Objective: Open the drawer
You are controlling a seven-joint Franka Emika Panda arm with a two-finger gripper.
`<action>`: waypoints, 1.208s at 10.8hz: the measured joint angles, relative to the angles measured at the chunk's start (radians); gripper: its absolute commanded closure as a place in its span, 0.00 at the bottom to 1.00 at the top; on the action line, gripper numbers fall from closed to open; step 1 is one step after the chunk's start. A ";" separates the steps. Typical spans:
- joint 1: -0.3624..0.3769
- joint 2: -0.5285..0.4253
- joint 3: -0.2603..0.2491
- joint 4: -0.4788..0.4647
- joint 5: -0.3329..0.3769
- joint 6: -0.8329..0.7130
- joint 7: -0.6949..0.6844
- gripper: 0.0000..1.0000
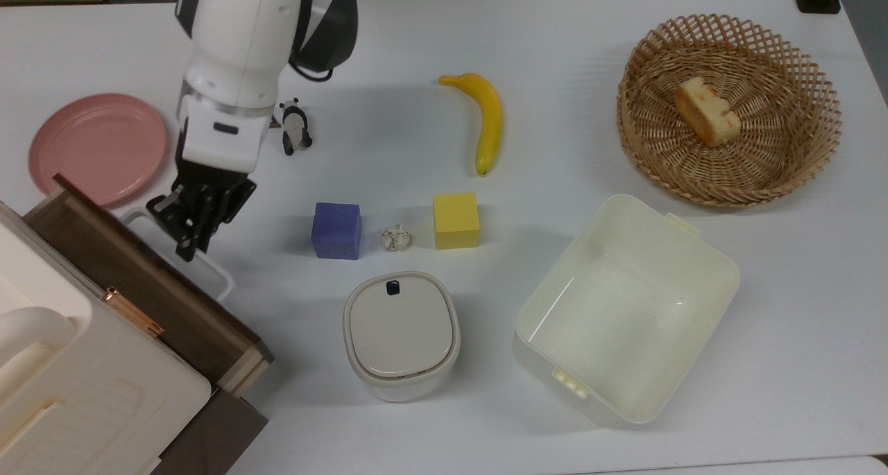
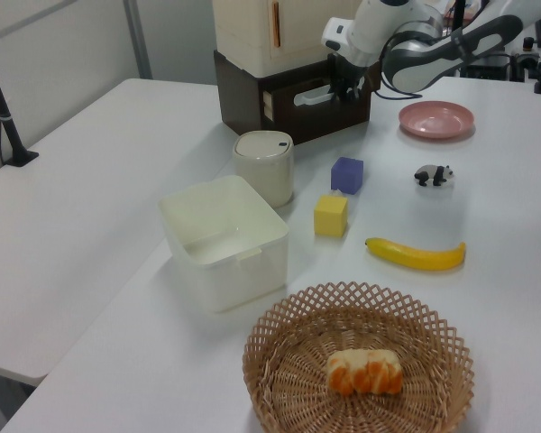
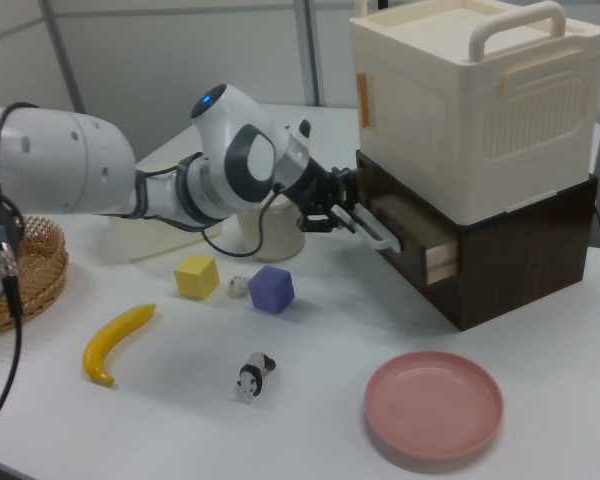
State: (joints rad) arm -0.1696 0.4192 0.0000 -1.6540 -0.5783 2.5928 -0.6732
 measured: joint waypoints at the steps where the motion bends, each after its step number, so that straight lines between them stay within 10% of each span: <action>1: 0.006 -0.023 0.000 -0.032 -0.001 0.000 0.021 0.95; 5: 0.026 -0.091 -0.001 -0.125 -0.011 0.000 0.085 0.94; 6: 0.030 -0.102 -0.001 -0.140 -0.011 -0.002 0.092 0.81; 7: 0.033 -0.108 -0.001 -0.149 -0.011 -0.004 0.094 0.38; 8: 0.034 -0.112 -0.001 -0.154 -0.011 -0.004 0.094 0.19; 13: 0.064 -0.135 0.002 -0.161 -0.008 -0.005 0.185 0.17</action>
State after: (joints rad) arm -0.1056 0.2846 0.0021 -1.8152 -0.5864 2.5880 -0.4878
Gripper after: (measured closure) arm 0.339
